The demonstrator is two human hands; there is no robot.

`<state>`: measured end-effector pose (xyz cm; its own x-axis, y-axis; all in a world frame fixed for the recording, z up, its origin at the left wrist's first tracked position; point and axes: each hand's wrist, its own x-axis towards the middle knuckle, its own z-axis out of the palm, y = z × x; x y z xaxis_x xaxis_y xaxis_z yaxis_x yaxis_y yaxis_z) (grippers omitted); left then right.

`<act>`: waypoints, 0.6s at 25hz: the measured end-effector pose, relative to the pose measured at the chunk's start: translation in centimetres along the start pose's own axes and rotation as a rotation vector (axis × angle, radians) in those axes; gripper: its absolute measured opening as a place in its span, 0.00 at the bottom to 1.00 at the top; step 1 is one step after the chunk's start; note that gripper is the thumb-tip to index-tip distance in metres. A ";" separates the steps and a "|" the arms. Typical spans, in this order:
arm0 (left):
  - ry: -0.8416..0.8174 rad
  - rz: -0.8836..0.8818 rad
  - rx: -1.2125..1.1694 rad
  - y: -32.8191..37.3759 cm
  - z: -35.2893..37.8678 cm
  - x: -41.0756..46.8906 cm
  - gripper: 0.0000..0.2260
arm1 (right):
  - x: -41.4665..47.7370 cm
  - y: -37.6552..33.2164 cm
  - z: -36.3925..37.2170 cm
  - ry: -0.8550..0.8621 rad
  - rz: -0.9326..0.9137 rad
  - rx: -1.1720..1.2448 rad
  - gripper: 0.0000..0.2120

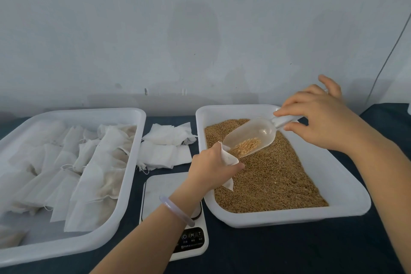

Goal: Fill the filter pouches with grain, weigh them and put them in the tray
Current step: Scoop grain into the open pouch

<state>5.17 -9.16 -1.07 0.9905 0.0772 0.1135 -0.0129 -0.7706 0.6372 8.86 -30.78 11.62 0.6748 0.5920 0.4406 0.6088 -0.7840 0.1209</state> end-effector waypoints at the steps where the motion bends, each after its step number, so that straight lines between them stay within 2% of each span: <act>1: 0.004 -0.004 -0.004 0.0 0.1 0.0 0.23 | 0.0 -0.1 -0.1 0.009 -0.008 -0.004 0.12; 8: 0.007 -0.033 -0.011 0.0 0.1 0.0 0.23 | -0.2 -0.4 -0.3 0.026 0.009 -0.021 0.12; 11: 0.007 -0.040 -0.006 0.0 0.1 0.0 0.28 | -0.2 0.4 0.4 0.042 0.019 -0.015 0.12; 13: -0.008 -0.051 0.005 0.1 0.1 -0.1 0.31 | -0.4 1.6 1.0 0.005 0.122 0.003 0.12; 15: -0.019 -0.030 -0.012 0.1 -0.1 -0.1 0.24 | -0.9 2.6 2.3 -0.117 0.271 -0.054 0.12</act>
<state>5.05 -9.19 -0.99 0.9930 0.0874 0.0798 0.0148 -0.7603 0.6494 10.84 -32.92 9.46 0.8550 0.3752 0.3580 0.3794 -0.9232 0.0616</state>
